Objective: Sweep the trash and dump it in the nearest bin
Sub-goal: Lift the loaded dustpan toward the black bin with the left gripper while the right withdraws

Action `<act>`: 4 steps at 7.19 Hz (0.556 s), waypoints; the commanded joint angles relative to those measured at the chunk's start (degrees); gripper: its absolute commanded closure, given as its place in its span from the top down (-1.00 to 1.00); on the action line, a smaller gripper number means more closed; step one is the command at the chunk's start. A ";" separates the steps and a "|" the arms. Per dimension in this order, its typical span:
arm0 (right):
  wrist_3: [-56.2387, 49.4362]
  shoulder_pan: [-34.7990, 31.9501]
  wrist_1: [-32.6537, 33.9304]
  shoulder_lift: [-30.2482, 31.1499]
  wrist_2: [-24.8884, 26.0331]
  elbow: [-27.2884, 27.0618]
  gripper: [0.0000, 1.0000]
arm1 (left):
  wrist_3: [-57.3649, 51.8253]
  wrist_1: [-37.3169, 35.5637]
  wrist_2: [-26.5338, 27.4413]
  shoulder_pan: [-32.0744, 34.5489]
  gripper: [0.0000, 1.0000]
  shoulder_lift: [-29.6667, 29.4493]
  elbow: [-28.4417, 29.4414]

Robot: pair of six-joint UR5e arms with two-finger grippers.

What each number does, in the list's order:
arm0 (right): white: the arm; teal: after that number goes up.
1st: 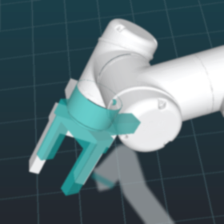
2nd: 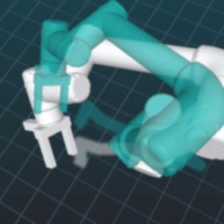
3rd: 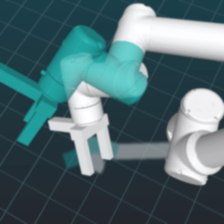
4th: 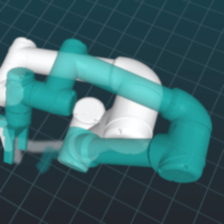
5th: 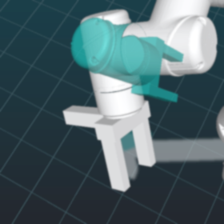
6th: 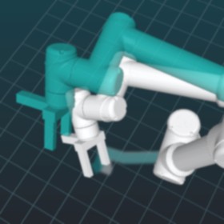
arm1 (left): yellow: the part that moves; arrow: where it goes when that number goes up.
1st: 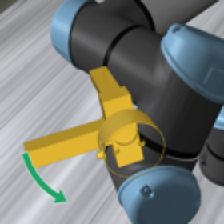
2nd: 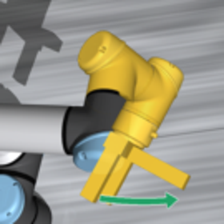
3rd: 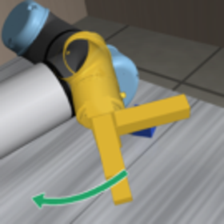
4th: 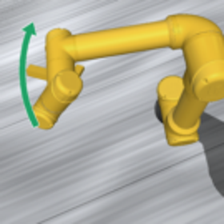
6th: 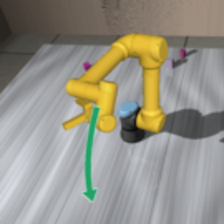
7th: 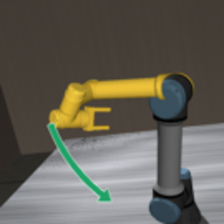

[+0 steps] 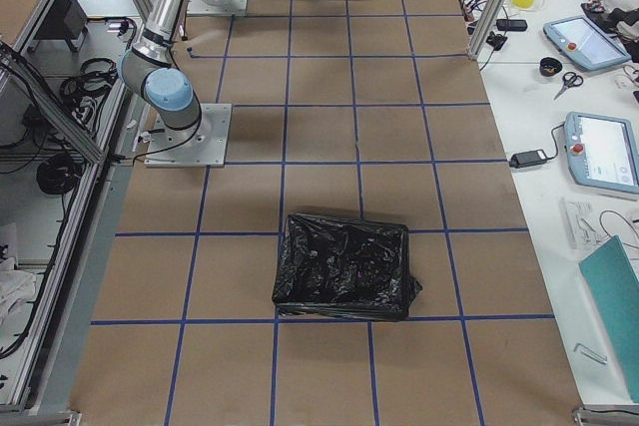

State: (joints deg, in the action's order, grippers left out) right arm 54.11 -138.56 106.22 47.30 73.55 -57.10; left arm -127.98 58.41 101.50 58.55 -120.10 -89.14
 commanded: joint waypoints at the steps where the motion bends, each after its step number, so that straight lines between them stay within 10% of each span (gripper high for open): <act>1: -1.45 2.93 -1.01 4.71 3.51 -7.90 -1.00 | -0.08 2.23 -3.32 -0.71 -1.00 1.54 0.37; 4: -9.96 8.81 -0.75 15.24 5.20 -23.62 -1.00 | -0.08 2.23 -4.20 -2.29 -1.00 3.64 0.46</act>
State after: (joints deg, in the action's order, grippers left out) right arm 47.61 -132.08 105.26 57.98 78.31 -74.26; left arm -128.06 60.63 97.95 57.13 -117.30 -88.71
